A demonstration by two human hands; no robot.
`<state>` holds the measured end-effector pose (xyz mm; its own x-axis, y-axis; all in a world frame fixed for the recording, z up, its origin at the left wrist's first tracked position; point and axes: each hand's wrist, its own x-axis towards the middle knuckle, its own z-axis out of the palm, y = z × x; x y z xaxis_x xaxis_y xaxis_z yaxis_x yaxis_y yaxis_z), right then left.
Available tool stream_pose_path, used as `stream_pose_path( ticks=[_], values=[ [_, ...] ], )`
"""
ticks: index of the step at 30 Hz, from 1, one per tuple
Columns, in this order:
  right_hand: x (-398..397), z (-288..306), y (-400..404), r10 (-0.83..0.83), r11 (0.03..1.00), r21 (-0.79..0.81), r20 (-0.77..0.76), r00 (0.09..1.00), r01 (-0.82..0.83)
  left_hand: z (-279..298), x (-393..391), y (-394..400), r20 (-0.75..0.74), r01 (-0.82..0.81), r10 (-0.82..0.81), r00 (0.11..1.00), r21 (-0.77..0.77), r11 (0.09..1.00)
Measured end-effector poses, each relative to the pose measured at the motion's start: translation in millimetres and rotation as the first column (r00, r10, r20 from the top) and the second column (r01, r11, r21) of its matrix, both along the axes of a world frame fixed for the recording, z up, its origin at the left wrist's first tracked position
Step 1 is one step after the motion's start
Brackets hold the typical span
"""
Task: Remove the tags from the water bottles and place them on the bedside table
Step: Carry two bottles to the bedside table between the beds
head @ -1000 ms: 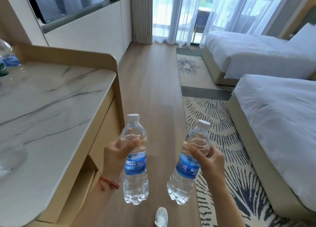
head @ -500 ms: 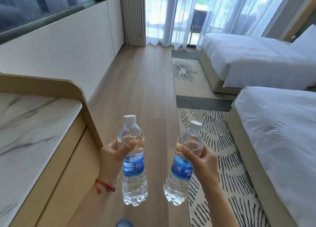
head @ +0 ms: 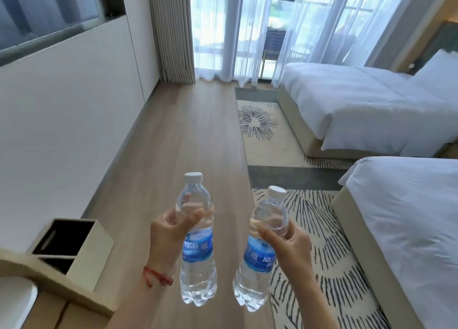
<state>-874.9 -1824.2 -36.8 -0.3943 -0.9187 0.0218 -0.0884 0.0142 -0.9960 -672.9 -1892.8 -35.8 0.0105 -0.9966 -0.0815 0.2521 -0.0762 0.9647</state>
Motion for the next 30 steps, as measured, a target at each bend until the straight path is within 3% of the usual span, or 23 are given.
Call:
stream_pose_path(
  ticks=[12, 22, 30],
  values=[
    [-93.1, -16.3, -216.9, -0.040, 0.999, 0.023, -0.051, 0.998, 0.042, -14.0, -90.9, -217.8, 0.008, 0.056, -0.057, 0.998, 0.033, 0.998],
    [-198.3, -6.9, -399.0, 0.009, 1.000, -0.005, 0.029, 1.000, -0.009, -4.9, -190.2, -387.8, 0.033, -0.017, 0.015, 0.999, 0.049, 0.999],
    [-249.5, -14.2, -524.1, -0.033, 0.999, 0.014, 0.077, 0.997, 0.032, -7.3, -248.5, -518.5, 0.047, 0.056, -0.056, 0.997, 0.018, 0.998]
  ],
)
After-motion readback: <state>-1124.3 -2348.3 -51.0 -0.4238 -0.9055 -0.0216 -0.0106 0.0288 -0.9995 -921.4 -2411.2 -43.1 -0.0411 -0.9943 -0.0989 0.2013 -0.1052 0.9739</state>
